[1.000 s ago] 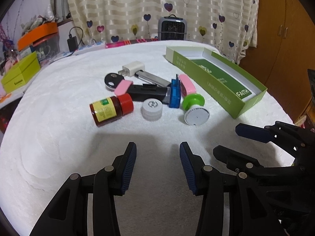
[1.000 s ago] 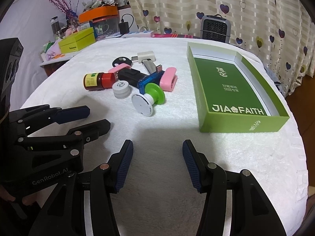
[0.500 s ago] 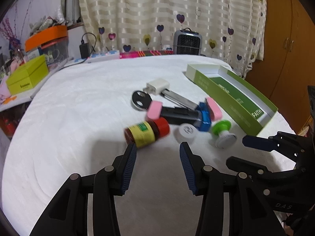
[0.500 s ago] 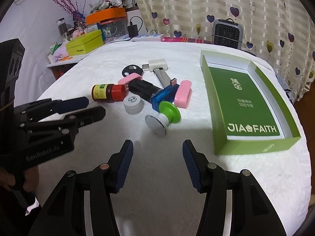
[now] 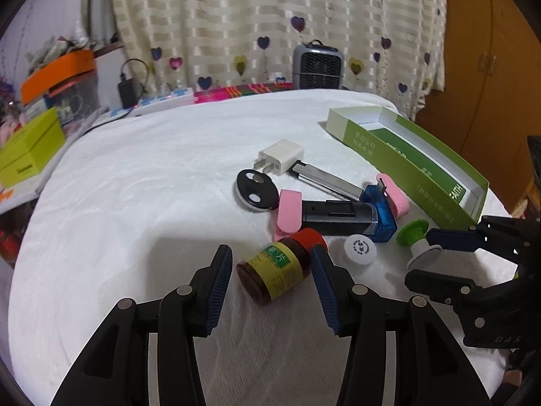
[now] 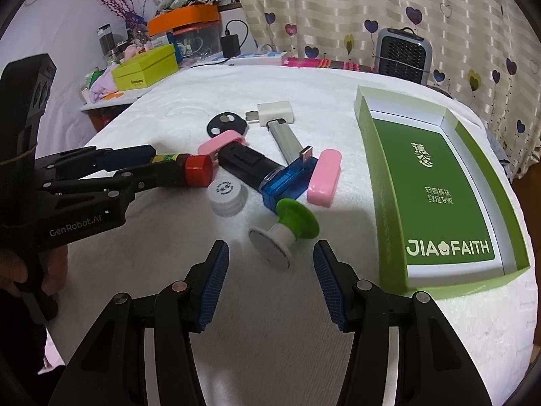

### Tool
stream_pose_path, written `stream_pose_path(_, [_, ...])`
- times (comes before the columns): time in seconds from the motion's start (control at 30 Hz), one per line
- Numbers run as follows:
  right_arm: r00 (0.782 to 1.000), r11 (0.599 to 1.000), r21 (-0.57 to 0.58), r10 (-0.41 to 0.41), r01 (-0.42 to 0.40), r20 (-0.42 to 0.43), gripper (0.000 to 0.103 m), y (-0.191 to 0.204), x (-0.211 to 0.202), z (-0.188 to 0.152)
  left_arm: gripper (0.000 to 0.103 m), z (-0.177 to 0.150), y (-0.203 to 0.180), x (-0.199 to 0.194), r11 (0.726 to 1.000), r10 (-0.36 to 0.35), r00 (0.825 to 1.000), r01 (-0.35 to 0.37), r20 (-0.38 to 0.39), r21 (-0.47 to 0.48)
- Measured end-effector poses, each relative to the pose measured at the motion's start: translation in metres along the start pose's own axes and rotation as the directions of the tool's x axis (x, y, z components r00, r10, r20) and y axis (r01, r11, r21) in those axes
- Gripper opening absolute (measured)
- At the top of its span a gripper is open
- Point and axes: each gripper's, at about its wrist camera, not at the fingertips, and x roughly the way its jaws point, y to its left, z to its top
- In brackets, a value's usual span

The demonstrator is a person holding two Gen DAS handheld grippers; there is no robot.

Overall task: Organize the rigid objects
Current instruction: 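Reach the left tool to the brown red-capped bottle while the right tool approaches the green stamp, then grasp the bottle with the left tool while the right tool grasps the green stamp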

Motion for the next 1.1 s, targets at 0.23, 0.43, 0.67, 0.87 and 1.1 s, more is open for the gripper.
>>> stream_pose_path(0.23, [1.000, 1.000, 0.000, 0.010, -0.010, -0.013, 0.053, 0.000, 0.007, 0.007, 0.048, -0.005, -0.001, 0.002, 0.996, -0.091, 0.995, 0.091, -0.035, 0.009])
stream_pose_path(0.43, [1.000, 1.000, -0.008, 0.005, -0.005, -0.011, 0.053, 0.002, 0.009, 0.010, 0.048, -0.006, -0.008, -0.002, 0.991, -0.125, 0.992, 0.126, -0.026, 0.048])
stream_pose_path(0.67, [1.000, 1.000, -0.010, -0.004, 0.004, -0.013, 0.034, 0.004, 0.010, 0.011, 0.048, -0.002, -0.010, 0.017, 0.992, -0.117, 0.989, 0.122, -0.092, 0.043])
stream_pose_path(0.87, [1.000, 1.000, -0.017, -0.004, 0.005, 0.001, 0.034, 0.004, 0.008, 0.011, 0.030, -0.005, -0.014, 0.016, 0.993, -0.098, 0.991, 0.103, -0.089, 0.061])
stream_pose_path(1.1, [1.000, 1.000, -0.018, -0.004, 0.004, 0.012, 0.034, 0.004, 0.003, 0.008, 0.030, -0.008, -0.020, 0.008, 0.995, -0.081, 0.994, 0.086, -0.076, 0.058])
